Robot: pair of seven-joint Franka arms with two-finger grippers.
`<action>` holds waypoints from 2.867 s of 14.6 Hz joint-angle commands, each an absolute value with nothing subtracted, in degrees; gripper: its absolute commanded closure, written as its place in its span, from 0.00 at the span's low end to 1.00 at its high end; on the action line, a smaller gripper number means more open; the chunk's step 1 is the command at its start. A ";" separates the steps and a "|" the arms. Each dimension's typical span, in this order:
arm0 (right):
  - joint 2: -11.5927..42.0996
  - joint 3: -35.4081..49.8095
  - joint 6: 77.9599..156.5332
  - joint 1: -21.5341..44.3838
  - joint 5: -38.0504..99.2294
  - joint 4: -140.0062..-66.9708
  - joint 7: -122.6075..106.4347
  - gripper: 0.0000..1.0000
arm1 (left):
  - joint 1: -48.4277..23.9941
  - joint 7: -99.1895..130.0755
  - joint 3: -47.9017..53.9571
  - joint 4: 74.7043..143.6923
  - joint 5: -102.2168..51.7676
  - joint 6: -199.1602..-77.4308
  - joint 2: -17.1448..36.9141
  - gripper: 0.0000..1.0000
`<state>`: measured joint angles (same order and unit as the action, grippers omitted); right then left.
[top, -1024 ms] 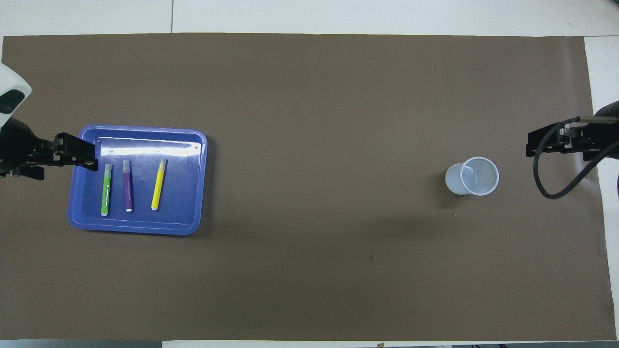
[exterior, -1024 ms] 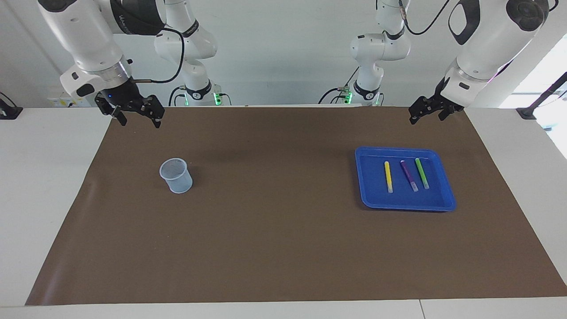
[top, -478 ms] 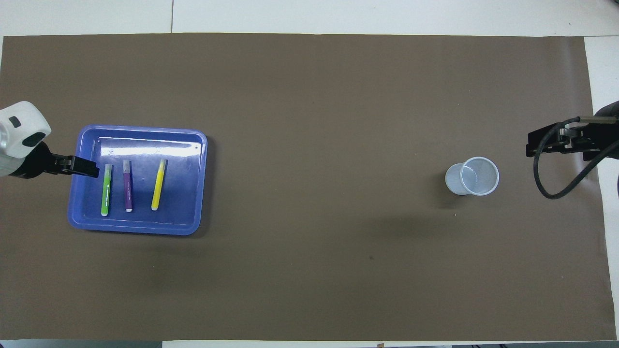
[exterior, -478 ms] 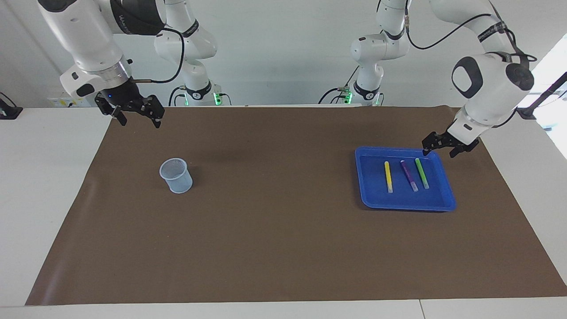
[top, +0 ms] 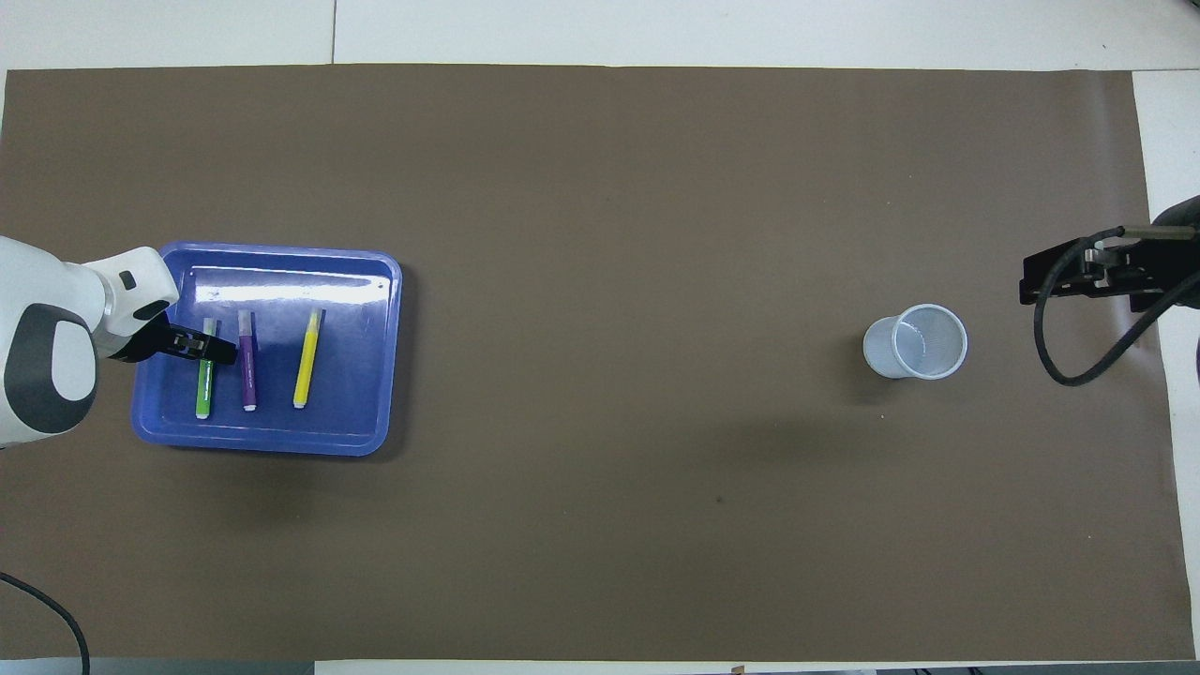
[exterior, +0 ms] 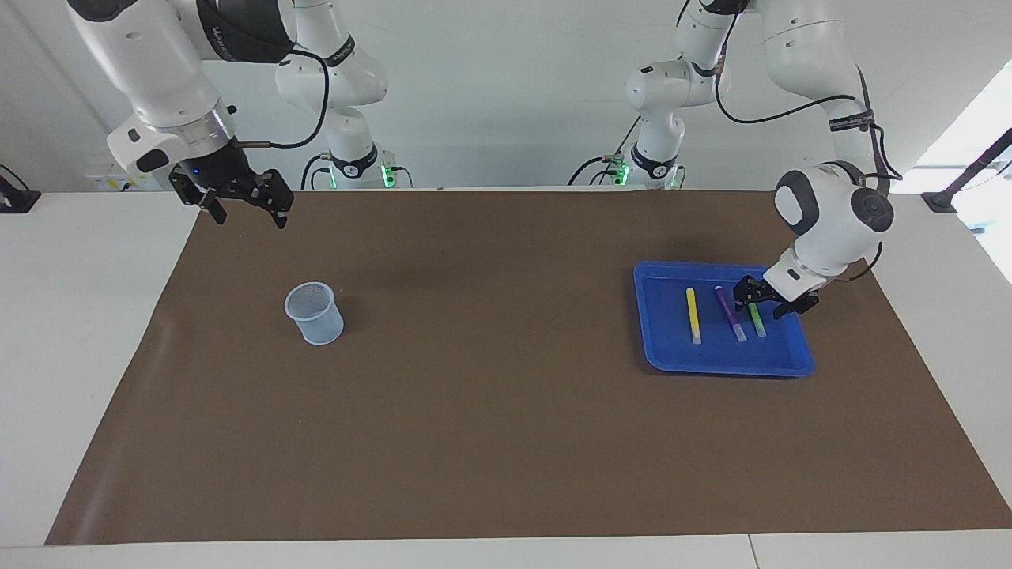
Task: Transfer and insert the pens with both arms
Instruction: 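Lower the left gripper onto the green pen in the tray and grasp, then lift the green pen with the left gripper while the right gripper approaches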
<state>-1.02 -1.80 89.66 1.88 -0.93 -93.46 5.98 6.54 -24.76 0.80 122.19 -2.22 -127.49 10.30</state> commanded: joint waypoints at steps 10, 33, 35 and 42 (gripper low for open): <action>-2.02 -1.58 89.12 1.23 0.18 -94.48 4.83 0.00 | 8.00 -26.19 1.05 123.31 -2.37 -128.67 10.90 0.34; -2.02 -1.49 89.03 1.31 0.26 -94.31 4.66 0.00 | 5.90 -12.52 1.23 110.16 -2.37 -111.05 10.90 1.00; -2.11 -1.15 89.38 1.58 0.70 -94.13 4.83 0.00 | 2.82 -2.86 1.49 104.62 -2.46 -103.48 10.55 1.00; -2.02 1.05 90.09 1.32 15.10 -92.55 4.83 0.00 | -6.15 41.24 2.46 94.65 -16.85 -88.60 4.59 1.00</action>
